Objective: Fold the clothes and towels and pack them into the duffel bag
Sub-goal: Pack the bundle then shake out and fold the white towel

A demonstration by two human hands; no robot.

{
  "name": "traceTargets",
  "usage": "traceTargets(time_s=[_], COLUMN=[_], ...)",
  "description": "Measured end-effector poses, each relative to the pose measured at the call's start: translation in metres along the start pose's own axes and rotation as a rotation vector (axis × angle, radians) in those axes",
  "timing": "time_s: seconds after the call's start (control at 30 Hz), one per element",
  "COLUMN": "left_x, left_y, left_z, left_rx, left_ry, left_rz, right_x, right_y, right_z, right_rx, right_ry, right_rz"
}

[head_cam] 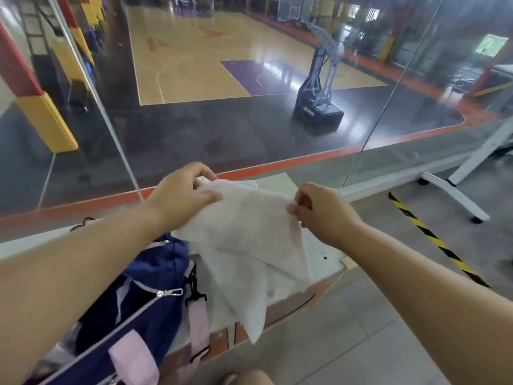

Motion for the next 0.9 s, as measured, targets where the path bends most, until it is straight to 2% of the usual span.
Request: traceTargets(time_s=[0.13,0.3,0.47,0.57,0.7,0.77,0.83,0.9], left_x=[-0.032,-0.047,-0.055,-0.060,-0.064,-0.063,-0.058,-0.054], left_y=[0.015,0.012,-0.008,-0.017,-0.009,0.003,0.018,0.033], left_z=[0.002,-0.008,-0.024,-0.028,-0.022,-0.020,-0.021,-0.027], left_rx=[0.017,-0.029,-0.117,-0.198,-0.271,-0.250,-0.100,0.077], left_ry=[0.019,0.066,0.200,0.283,0.418,0.417,0.317,0.287], left_rz=[0.009,0.056,0.011,-0.007,0.038,0.068,0.086,0.124], right_x=[-0.024,-0.037,-0.039,-0.035,-0.025,-0.021,-0.017,-0.016], right_y=[0.008,0.020,0.045,0.052,0.037,0.030,0.028,0.029], right_z=[-0.019,-0.047,-0.062,-0.058,-0.043,-0.032,-0.019,-0.004], right_rx=[0.120,0.562,0.784,0.918,0.712,0.649,0.644,0.678], right_ry=[-0.011,0.005,0.188,0.108,0.013,-0.029,-0.046,-0.044], right_rz=[-0.110,-0.344,-0.322,-0.344,-0.269,-0.216,-0.122,-0.009])
Point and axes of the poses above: each hand's wrist, its own x-axis towards the middle knuckle, its own z-axis out of the back of the hand, y = z × x, the point moved 2 cm from there along x, towards the middle knuckle, and after that the axes turned 8 degrees about z, right-handed, at the moved point
